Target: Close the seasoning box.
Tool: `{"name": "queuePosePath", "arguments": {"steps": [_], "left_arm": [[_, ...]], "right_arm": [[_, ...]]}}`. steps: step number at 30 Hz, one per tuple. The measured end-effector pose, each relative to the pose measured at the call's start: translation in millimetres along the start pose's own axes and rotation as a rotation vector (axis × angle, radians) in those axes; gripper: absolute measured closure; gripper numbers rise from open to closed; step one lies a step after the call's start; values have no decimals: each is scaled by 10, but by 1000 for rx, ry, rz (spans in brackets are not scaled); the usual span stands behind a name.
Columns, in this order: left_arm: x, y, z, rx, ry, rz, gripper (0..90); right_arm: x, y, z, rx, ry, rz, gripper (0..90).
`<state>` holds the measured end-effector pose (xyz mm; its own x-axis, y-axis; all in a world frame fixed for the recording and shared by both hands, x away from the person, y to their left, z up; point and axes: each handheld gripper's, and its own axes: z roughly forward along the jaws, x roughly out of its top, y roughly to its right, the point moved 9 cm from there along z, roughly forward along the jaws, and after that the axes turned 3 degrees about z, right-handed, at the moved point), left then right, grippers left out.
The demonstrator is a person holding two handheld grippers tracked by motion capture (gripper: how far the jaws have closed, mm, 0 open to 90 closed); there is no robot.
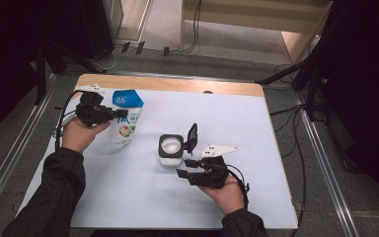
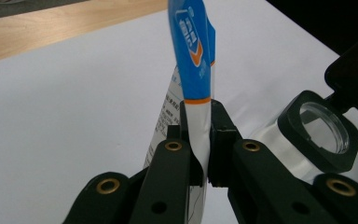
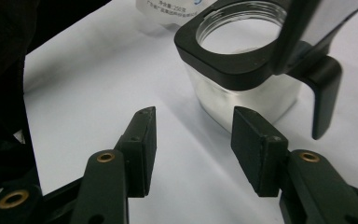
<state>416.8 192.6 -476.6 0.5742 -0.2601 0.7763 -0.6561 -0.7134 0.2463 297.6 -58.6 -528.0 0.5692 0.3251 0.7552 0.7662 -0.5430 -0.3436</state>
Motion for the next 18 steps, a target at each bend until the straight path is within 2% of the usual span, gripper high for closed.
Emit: {"name": "queuePosePath", "arguments": {"steps": [7, 11, 16, 18], "left_arm": [[-97, -1, -106, 5, 16, -12, 873], [-189, 7, -211, 10, 23, -10, 852], [-266, 12, -267, 10, 30, -10, 828], [-280, 35, -270, 8, 25, 8, 813]], "right_arm": [[42, 109, -121, -13, 23, 18, 549], [56, 171, -202, -45, 26, 9, 587], [111, 260, -286, -52, 47, 55, 639], [140, 309, -306, -61, 58, 72, 673]]}}
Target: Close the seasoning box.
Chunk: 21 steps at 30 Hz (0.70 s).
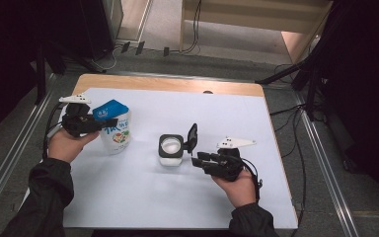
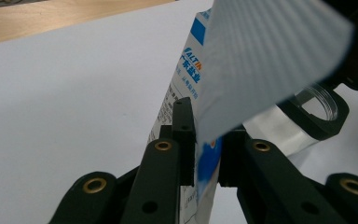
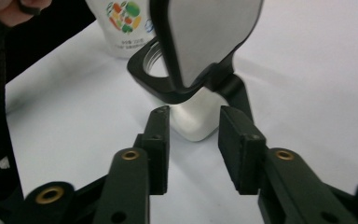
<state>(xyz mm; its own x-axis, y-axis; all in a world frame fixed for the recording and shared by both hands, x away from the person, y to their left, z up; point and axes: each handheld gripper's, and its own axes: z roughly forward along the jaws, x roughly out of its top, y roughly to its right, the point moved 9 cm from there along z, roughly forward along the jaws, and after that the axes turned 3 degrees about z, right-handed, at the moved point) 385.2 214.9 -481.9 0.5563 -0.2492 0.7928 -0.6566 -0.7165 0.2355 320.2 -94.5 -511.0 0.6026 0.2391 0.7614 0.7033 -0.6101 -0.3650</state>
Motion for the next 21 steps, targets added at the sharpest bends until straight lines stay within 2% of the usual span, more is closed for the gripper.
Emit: {"name": "queuePosePath", "arguments": {"steps": [3, 6, 9, 11, 13, 19, 21], "left_arm": [[-11, 14, -4, 2, -2, 12, 789], [-31, 7, -5, 7, -2, 4, 757], [-50, 7, -3, 6, -3, -4, 677], [-71, 9, 7, 12, -12, -10, 609], [-87, 18, 11, 11, -2, -10, 542], [-116, 58, -6, 21, 8, 30, 396], [-126, 69, -26, 25, 8, 34, 375]], "right_arm": [[25, 48, -10, 2, 5, 18, 740], [42, 94, 8, -12, -5, 1, 803], [66, 114, 39, -8, -8, -21, 895], [87, 135, 67, -7, -4, -18, 900], [118, 165, 93, -15, 4, -7, 900], [239, 217, 153, -6, 37, 35, 900], [262, 210, 171, -1, 39, 31, 900]]}}
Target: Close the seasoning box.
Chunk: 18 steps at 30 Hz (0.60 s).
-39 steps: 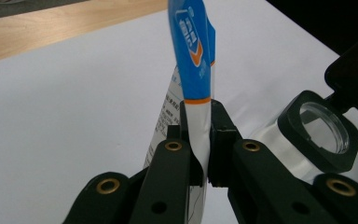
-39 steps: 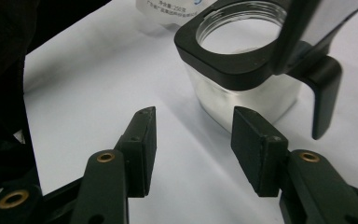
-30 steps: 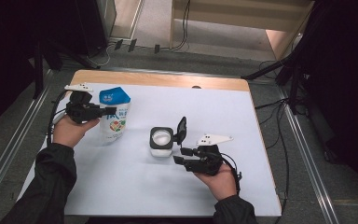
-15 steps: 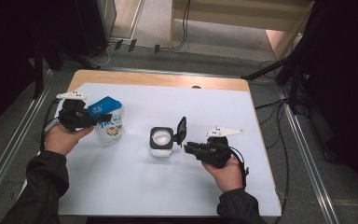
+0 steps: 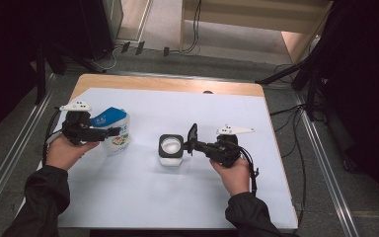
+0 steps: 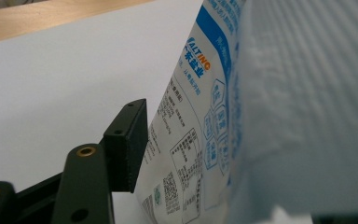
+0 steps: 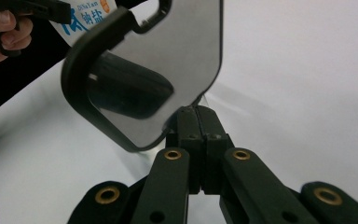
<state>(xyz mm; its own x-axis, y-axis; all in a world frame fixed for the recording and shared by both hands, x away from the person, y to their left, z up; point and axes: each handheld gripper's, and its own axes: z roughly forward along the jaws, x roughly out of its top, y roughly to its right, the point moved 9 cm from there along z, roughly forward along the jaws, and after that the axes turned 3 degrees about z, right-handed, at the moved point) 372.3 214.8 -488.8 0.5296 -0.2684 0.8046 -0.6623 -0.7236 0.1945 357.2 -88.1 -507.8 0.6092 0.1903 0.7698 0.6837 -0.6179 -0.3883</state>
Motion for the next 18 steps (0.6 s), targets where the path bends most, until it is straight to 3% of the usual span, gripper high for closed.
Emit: {"name": "queuePosePath", "arguments": {"steps": [4, 6, 11, 18], "left_arm": [[-36, 7, -66, 6, 17, -14, 341], [-67, 2, -93, 10, 21, -29, 307], [-197, 15, -109, 11, -2, -68, 280], [-364, 50, -158, 35, -27, -77, 206]], "right_arm": [[51, -33, 50, -15, -9, -32, 900], [79, -19, 50, -11, -6, -22, 900], [189, -17, 37, -10, 5, -27, 900], [316, -41, 64, 8, 6, -44, 900]]}}
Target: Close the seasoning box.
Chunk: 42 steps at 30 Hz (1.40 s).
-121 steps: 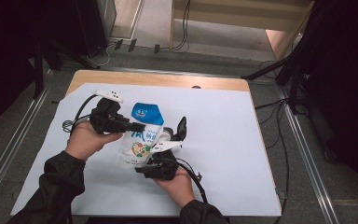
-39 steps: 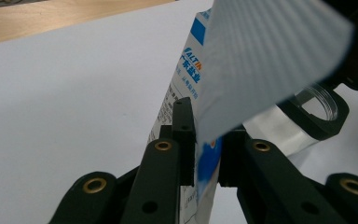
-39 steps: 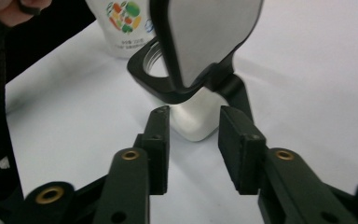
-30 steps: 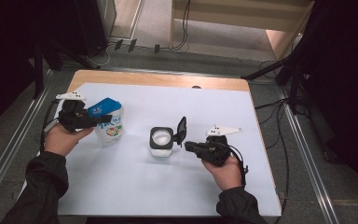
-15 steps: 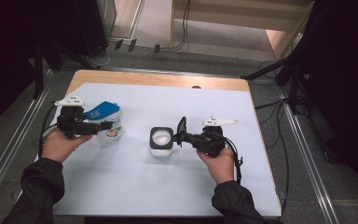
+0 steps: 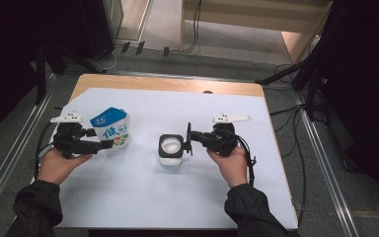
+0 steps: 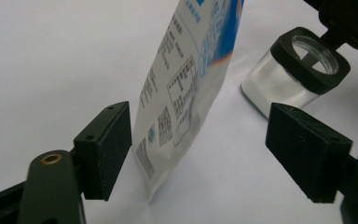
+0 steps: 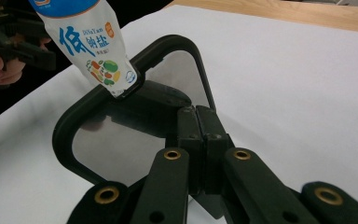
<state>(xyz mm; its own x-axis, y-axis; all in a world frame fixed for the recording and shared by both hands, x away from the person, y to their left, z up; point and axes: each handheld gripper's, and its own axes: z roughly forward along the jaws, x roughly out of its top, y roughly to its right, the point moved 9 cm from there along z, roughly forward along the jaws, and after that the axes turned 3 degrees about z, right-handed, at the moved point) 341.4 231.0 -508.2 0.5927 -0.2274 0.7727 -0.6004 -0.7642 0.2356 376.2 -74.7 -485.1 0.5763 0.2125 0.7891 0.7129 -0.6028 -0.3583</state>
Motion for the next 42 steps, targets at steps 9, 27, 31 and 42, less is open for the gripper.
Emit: {"name": "queuePosePath", "arguments": {"steps": [9, 27, 31, 42], "left_arm": [[-77, -46, -35, 11, 12, -5, 199], [-116, -76, -11, 15, -3, 9, 209], [-112, -66, -10, 16, 1, 14, 211], [-130, -51, -1, 3, -15, 15, 220]], "right_arm": [[12, -61, 127, 24, -9, -1, 900], [-21, -184, 213, 37, -18, -52, 708], [-13, -130, 159, 22, 4, -60, 635], [-33, 119, -58, -65, 42, -63, 539]]}}
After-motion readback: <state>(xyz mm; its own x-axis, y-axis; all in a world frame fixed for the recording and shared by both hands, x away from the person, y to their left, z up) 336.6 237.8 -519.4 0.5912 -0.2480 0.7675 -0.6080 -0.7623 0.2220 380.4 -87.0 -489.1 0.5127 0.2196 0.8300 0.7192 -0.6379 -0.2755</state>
